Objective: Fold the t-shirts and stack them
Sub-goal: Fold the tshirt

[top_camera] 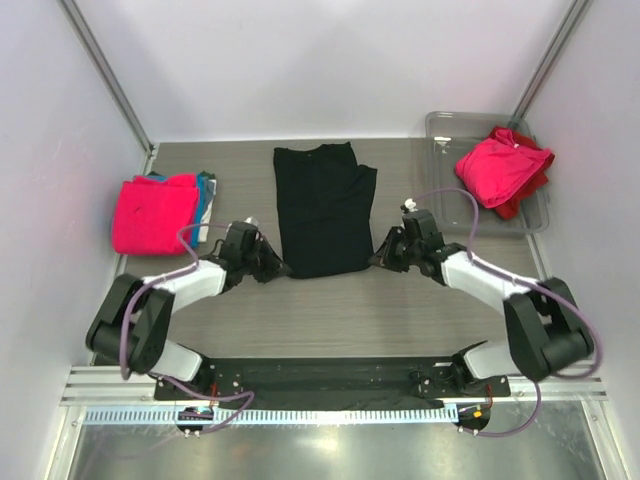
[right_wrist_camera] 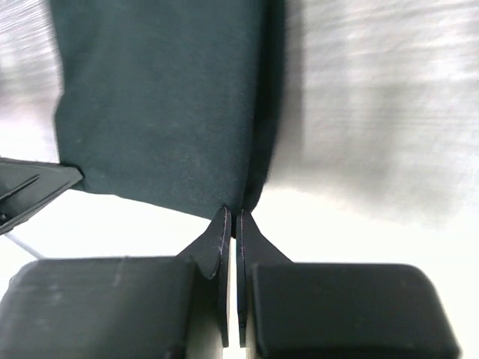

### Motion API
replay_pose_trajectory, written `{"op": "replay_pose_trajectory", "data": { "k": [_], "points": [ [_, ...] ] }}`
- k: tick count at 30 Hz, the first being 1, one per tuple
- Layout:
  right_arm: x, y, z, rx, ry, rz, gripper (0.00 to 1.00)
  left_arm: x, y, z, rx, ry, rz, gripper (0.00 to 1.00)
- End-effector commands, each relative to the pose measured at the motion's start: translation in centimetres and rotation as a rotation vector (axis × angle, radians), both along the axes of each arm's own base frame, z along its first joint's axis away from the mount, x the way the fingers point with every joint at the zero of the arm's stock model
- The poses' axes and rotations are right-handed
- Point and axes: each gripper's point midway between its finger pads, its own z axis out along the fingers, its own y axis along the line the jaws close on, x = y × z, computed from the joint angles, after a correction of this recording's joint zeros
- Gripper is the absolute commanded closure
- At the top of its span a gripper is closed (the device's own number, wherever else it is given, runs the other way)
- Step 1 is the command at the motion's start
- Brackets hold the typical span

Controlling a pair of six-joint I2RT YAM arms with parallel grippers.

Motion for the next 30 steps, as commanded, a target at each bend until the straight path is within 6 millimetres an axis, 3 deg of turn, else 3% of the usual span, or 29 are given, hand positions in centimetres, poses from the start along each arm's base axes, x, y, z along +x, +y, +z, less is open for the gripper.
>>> {"op": "replay_pose_trajectory", "data": {
  "k": [1, 6, 7, 12, 15, 16, 17, 20, 23, 24, 26, 27, 29, 30],
  "points": [
    [-2.6, 0.3, 2.3, 0.033, -0.033, 0.051, 0.99, -2.7, -0.5, 2.5, -0.028, -0.012, -0.06, 1.0],
    [-5.8, 0.3, 4.5, 0.055, -0.055, 0.072, 0.99, -6.8, -0.6, 4.8, -0.071, 0.005, -0.1, 1.0],
    [-6.3, 0.2, 4.8, 0.062, -0.061, 0.072, 0.99, -7.4, -0.8, 6.4, -0.111, -0.028, -0.096, 1.0],
    [-8.2, -0.1, 9.4, 0.137, -0.168, 0.078, 0.99, -10.5, -0.9, 8.8, -0.197, -0.028, -0.108, 1.0],
    [-8.3, 0.2, 12.3, 0.175, -0.234, 0.099, 0.99, -11.1, -1.1, 11.2, -0.257, -0.064, -0.109, 1.0],
    [-7.9, 0.4, 13.8, 0.18, -0.269, 0.105, 0.99, -11.1, -1.1, 11.9, -0.273, -0.076, -0.108, 1.0],
    [-7.7, 0.3, 14.2, 0.17, -0.276, 0.105, 0.99, -11.0, -1.3, 13.4, -0.297, -0.107, -0.111, 1.0],
    [-5.8, 0.2, 15.5, 0.116, -0.311, 0.093, 0.99, -10.2, -1.3, 14.5, -0.302, -0.12, -0.097, 1.0],
    [-3.6, 0.6, 15.4, 0.055, -0.307, 0.09, 0.99, -8.6, -1.5, 15.4, -0.334, -0.128, -0.096, 1.0],
    [-2.9, 0.8, 15.9, 0.046, -0.314, 0.091, 0.99, -8.1, -1.6, 14.7, -0.325, -0.105, -0.099, 1.0],
    [-1.4, 1.0, 14.8, -0.001, -0.29, 0.083, 0.99, -6.3, -1.1, 14.7, -0.301, -0.108, -0.073, 1.0],
    [-0.5, 1.1, 15.5, -0.011, -0.309, 0.075, 0.99, -5.8, -1.0, 14.7, -0.287, -0.118, -0.074, 1.0],
    [1.3, 0.6, 14.6, -0.08, -0.308, 0.041, 0.99, -4.4, -0.8, 15.9, -0.283, -0.148, -0.065, 1.0],
    [2.2, 0.8, 15.5, -0.084, -0.331, 0.034, 0.99, -3.8, -1.0, 15.7, -0.272, -0.142, -0.069, 1.0]
  ]
}}
